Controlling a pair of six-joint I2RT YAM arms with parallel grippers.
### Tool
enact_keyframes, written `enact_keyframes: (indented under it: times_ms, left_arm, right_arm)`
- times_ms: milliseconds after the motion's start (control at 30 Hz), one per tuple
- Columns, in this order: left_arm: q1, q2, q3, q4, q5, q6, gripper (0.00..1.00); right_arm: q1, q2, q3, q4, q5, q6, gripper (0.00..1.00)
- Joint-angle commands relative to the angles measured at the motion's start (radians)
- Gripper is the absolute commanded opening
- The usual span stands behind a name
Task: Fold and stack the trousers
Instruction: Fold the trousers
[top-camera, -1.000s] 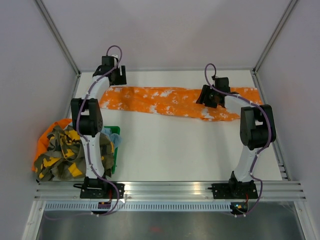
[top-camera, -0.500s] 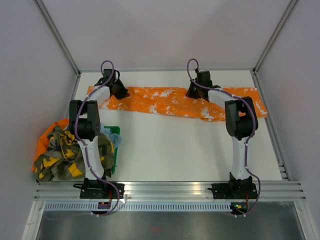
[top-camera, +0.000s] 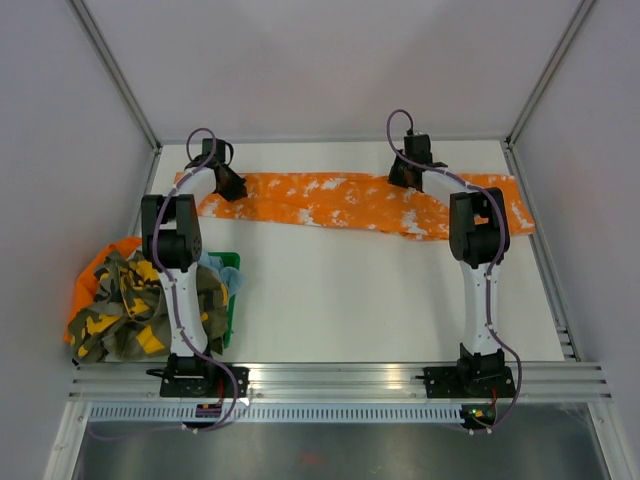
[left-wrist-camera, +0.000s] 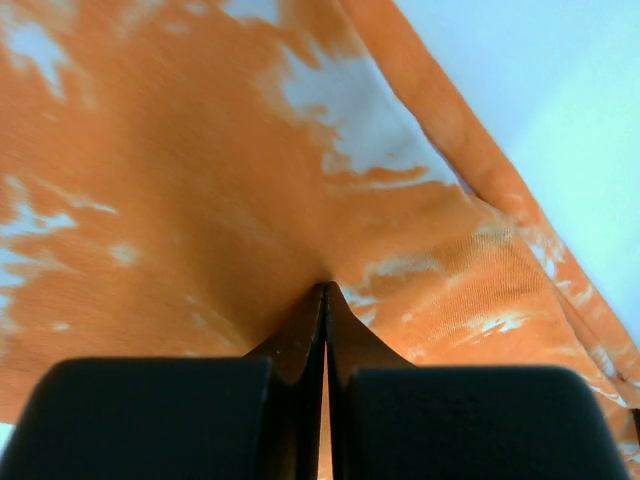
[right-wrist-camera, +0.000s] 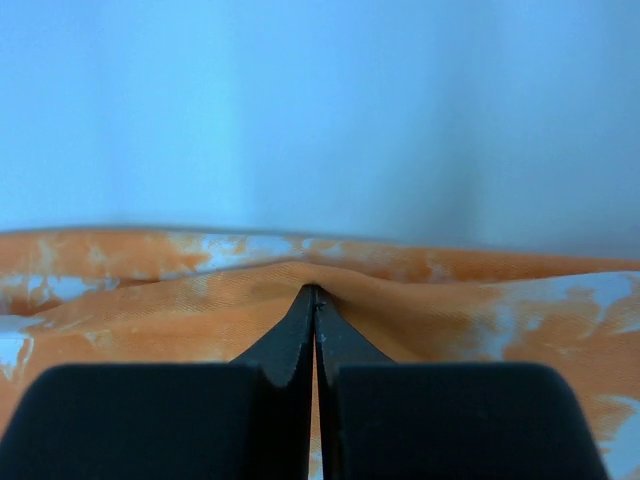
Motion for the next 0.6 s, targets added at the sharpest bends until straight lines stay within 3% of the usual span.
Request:
enact_keyframes:
  times_ms: [0, 133, 300, 400, 433, 467, 533, 567]
  left_arm:
    - [0.065, 0.014, -0.031, -0.09, -0.128, -0.012, 0.02]
    - [0.066, -0.025, -0.026, -0.091, -0.15, 0.049, 0.02]
    - [0.066, -0.121, -0.012, -0.021, 0.008, 0.23, 0.04]
    - [0.066, -0.187, 0.031, -0.03, 0.045, 0.321, 0.16]
    - [0.069, -0.204, 0.047, -0.042, 0.01, 0.353, 0.34]
    - [0.074, -0.224, 0.051, -0.044, -0.014, 0.365, 0.5]
    - [0.105, -0.264, 0.04, -0.028, -0.048, 0.385, 0.89]
    - [0.128, -0.27, 0.034, -0.021, -0.05, 0.392, 0.94]
  right_arm:
    - [-0.049, 0.062, 0.03, -0.029, 0.045, 0.007, 0.0]
    - [-0.049, 0.049, 0.013, -0.018, 0.029, 0.013, 0.0]
    - [-0.046, -0.031, 0.016, -0.003, -0.126, -0.013, 0.01]
    - [-0.046, -0.127, 0.013, 0.011, -0.204, -0.032, 0.14]
    - [-0.046, -0.155, 0.012, 0.007, -0.212, -0.041, 0.2]
    - [-0.048, -0.181, 0.012, 0.001, -0.215, -0.062, 0.35]
    - [-0.049, -0.247, 0.013, -0.044, -0.211, -0.091, 0.45]
    - [-0.051, -0.267, 0.012, -0.062, -0.202, -0.104, 0.53]
